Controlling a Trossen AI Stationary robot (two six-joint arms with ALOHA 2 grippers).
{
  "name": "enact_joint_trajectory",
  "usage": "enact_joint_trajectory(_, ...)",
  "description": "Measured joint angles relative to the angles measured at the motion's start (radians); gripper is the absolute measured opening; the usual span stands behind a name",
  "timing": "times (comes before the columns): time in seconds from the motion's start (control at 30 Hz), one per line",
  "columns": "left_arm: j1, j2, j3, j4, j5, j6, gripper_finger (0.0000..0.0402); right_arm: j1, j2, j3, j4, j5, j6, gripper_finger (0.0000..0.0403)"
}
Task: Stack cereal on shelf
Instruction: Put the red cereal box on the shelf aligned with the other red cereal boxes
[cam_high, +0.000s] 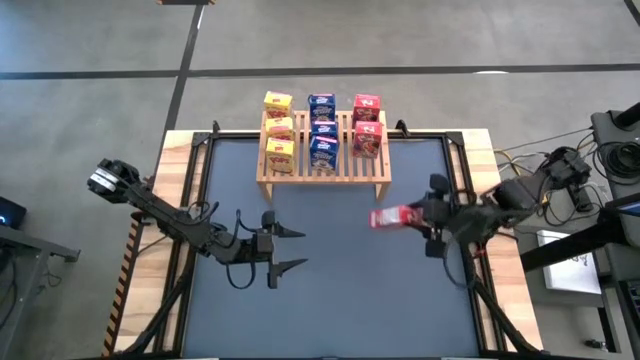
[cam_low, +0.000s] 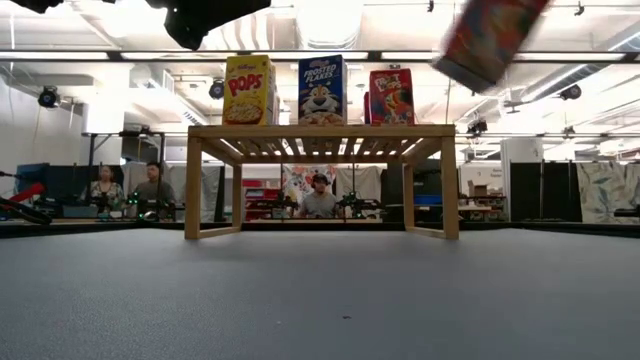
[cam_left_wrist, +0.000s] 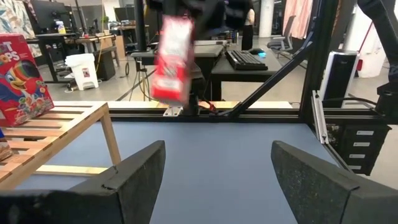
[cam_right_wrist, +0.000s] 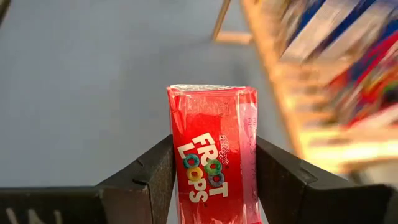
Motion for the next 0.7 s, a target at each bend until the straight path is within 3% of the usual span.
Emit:
enact_joint_trajectory(0.13,0.000,0.000,0.000,0.000,0.000,-0.003,0.0276,-0.114,0.015,0.061,0.091,-0.004,-0.179,0.0178)
enact_joint_trajectory(0.27,0.000,0.000,0.000,0.001,-0.001,-0.015,0.0276,-0.252,0.025,0.079,0.169,-0.082,-0.346,0.0178)
enact_joint_trajectory(0.53,0.000,0.000,0.000,0.001,-0.001,-0.026,0.0276,-0.572,0.088,0.161,0.166,-0.363,-0.574,0.0178)
enact_joint_trajectory(0.7,0.000,-0.001,0.000,0.001,-0.001,-0.026,0.0276,-0.688,0.174,0.255,0.081,-0.394,-0.653,0.0178)
